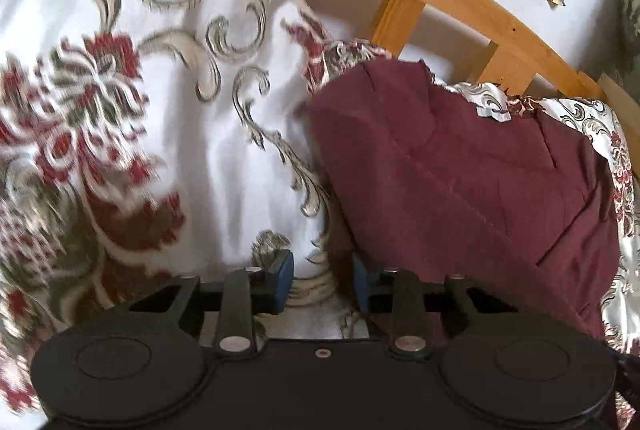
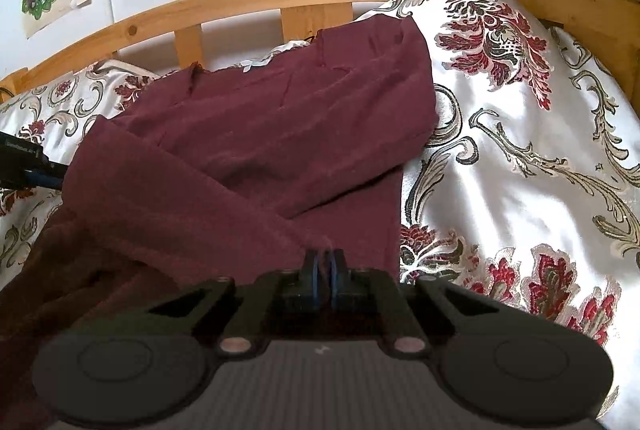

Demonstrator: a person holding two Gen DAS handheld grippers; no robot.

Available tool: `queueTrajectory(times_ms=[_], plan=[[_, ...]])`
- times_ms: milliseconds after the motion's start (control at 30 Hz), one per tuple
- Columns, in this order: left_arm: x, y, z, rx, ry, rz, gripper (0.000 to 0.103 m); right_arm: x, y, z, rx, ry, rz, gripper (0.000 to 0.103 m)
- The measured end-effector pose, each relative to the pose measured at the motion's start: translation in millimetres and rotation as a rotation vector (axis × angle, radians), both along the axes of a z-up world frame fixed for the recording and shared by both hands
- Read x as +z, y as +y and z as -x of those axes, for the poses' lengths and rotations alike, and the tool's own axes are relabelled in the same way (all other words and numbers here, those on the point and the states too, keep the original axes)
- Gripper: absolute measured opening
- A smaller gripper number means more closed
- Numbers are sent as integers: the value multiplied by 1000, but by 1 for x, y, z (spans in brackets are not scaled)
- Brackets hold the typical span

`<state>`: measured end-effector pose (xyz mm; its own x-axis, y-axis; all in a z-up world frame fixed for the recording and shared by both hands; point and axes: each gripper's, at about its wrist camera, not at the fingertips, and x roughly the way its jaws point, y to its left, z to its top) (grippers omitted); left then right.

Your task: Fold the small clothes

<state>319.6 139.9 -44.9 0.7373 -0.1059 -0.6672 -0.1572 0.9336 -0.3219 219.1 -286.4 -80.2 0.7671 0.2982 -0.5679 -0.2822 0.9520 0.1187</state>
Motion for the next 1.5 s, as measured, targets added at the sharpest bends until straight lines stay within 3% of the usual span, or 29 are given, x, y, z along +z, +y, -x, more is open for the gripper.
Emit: queueTrajectory(times_ms=[67, 100, 133, 267, 333, 400, 467, 533, 700, 833, 1000, 1200, 1267, 1367, 1500], plan=[[-4, 0, -3, 1, 8, 22, 28, 0, 0, 0, 2, -3, 2, 8], [-5, 0, -4, 6, 10, 40, 11, 0, 0, 0, 2, -2, 0, 8], [-5, 1, -5, 9, 13, 65, 2, -1, 0, 0, 3, -2, -2, 8], [4, -2, 5, 69, -29, 40, 2, 2, -3, 0, 11, -2, -31, 7], [9, 0, 17, 156, -50, 19, 2, 5, -4, 1, 10, 9, -59, 7], [7, 6, 23, 222, -41, 52, 2, 7, -5, 1, 19, 23, -78, 7], [1, 9, 21, 229, -10, 58, 3, 7, -2, 3, 28, 28, -63, 7], [-1, 7, 16, 220, 9, 46, 6, 5, 1, 4, 37, 28, -40, 7], [8, 0, 16, 240, -12, -1, 59, 4, -2, 5, 48, 21, -56, 10], [11, 4, 8, 257, -47, -7, 64, 3, -4, 6, 37, 22, -69, 18], [16, -4, -2, 232, -119, -73, 73, 6, -4, 9, 21, -10, -51, 29], [7, -20, -34, 220, 2, -224, 74, 5, -4, 10, 11, -15, -17, 48], [8, -22, -37, 232, 4, -243, 74, 5, -6, 10, 4, -22, -11, 53], [13, -27, -38, 239, 20, -258, 76, 8, -9, 12, -17, -49, -1, 70], [20, -33, -20, 216, 15, -254, 88, 13, -13, 13, -35, -92, 10, 86]])
